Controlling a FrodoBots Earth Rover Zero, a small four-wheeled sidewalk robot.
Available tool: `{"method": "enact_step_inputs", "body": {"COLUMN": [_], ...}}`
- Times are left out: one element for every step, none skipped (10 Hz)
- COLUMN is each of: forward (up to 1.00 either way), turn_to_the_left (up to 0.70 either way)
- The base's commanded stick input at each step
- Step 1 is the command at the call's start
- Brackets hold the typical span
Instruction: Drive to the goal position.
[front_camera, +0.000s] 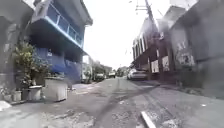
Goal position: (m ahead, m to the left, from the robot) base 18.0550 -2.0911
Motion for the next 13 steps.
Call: {"method": "enact_step_inputs", "body": {"forward": [0.5,0.5,0.5,0.5,0.5,0.5,0.5,0.5,0.5,0.5,0.5,0.5,0.5], "turn_to_the_left": [-0.1,-0.07,-0.04,-0.01,0.0,0.0,0.0,0.0,0.0,0.0,0.0,0.0,0.0]}}
